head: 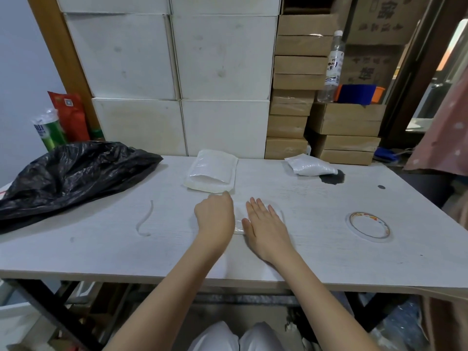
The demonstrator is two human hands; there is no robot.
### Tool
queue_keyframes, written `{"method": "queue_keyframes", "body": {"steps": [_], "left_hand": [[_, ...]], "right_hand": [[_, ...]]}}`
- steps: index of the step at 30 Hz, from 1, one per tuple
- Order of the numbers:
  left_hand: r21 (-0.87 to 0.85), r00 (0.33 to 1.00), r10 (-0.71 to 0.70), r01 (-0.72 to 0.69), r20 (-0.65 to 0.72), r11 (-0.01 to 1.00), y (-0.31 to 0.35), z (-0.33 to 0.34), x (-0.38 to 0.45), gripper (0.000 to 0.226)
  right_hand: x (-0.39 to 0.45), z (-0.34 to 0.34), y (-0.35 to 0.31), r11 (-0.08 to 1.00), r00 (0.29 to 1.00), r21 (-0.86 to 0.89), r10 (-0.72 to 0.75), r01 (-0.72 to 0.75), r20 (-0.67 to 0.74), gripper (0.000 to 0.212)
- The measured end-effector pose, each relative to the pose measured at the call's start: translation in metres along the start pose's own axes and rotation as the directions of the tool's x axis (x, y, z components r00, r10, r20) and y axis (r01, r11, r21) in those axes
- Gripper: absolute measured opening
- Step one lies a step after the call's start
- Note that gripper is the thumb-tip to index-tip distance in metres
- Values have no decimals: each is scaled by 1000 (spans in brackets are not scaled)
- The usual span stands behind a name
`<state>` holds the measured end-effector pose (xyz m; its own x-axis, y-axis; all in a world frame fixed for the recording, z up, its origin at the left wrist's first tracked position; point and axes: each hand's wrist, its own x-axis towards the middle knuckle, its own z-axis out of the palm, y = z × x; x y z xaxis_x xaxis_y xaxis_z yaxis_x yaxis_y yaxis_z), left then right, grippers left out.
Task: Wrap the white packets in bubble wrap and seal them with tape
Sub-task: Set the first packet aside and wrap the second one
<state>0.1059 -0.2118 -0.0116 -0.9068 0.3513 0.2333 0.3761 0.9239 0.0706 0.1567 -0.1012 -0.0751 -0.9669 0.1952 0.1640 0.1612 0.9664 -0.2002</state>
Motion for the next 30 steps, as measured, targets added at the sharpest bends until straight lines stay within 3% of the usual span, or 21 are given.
{"method": "queue_keyframes", "body": {"steps": [3,4,6,8,12,16,20,25,28,30], "left_hand": [[-1,976,214,-214,-29,977,6,-3,-5,40],[-100,957,284,-279,51,955,6,4,-10,51],[-320,905,349,-265,244,910,3,23,-22,64],[-433,889,356,-210,288,876,-3,41,-27,64],[-432,890,356,-213,285,876,-5,48,-26,60],[-410,894,346,-213,285,887,-3,49,-29,64],[-407,890,348,-212,294,888,-3,48,-30,66],[-428,876,370,-219,310,877,-4,48,-26,60],[-437,850,385,-211,360,874,-6,43,-21,59],[-443,855,379,-203,355,873,-7,36,-16,58]], "right_hand": [[4,1,2,999,1000,32,11,-11,2,56],[4,0,3,1000,1000,22,11,-12,22,57],[4,0,4,1000,997,-18,-3,5,75,59],[4,-5,6,1000,993,24,-10,7,116,56],[1,-25,8,926,984,374,-15,-54,179,51],[-7,-33,14,977,998,211,-47,37,41,51],[-15,-31,16,977,991,209,-55,29,121,51],[-18,-20,20,998,979,27,-63,59,193,57],[-14,-20,22,997,972,63,-65,52,225,55],[-11,-23,24,971,967,240,-72,12,244,53]]}}
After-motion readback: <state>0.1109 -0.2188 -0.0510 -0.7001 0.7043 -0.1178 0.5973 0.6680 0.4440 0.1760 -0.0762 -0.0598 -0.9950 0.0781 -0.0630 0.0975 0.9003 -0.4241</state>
